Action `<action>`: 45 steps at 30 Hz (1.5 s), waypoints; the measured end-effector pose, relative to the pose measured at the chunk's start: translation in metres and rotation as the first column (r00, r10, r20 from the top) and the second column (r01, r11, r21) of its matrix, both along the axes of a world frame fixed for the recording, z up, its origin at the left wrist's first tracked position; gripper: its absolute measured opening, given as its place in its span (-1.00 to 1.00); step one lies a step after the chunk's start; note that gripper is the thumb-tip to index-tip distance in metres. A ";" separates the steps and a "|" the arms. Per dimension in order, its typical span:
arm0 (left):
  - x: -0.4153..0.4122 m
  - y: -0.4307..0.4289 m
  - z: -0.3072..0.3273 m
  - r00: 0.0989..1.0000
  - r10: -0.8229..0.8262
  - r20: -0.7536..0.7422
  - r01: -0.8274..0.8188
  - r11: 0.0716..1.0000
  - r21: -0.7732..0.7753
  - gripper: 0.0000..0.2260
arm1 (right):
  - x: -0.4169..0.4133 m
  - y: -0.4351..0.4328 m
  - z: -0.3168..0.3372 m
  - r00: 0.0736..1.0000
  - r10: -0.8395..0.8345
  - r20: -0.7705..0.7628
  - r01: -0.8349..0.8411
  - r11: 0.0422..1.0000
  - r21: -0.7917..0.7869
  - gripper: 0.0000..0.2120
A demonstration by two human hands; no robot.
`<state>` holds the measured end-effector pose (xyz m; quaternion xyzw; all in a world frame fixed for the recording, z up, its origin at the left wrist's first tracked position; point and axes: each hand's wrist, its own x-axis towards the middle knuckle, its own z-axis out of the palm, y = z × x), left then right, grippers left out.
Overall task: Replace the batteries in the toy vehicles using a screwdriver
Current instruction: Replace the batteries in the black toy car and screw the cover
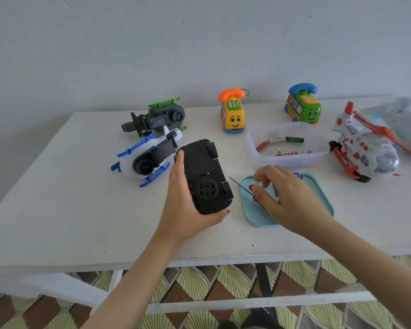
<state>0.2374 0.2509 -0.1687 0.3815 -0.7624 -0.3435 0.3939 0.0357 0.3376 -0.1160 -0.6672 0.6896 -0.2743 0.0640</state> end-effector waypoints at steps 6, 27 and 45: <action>-0.023 0.008 0.032 0.954 -0.083 -0.287 0.037 0.986 -0.162 0.13 | 0.024 -0.032 0.013 0.482 -0.055 0.874 -0.280 0.936 0.213 -0.73; -0.126 -0.072 0.147 0.976 -0.128 -0.174 0.077 0.959 -0.273 -0.30 | -0.083 -0.098 0.087 0.121 0.030 0.992 -0.179 0.984 -0.008 -0.86; -0.249 -0.149 0.081 0.996 0.084 0.037 -0.088 0.989 0.116 -0.61 | -0.182 -0.201 0.063 0.737 -0.352 0.577 0.153 0.918 0.366 -0.66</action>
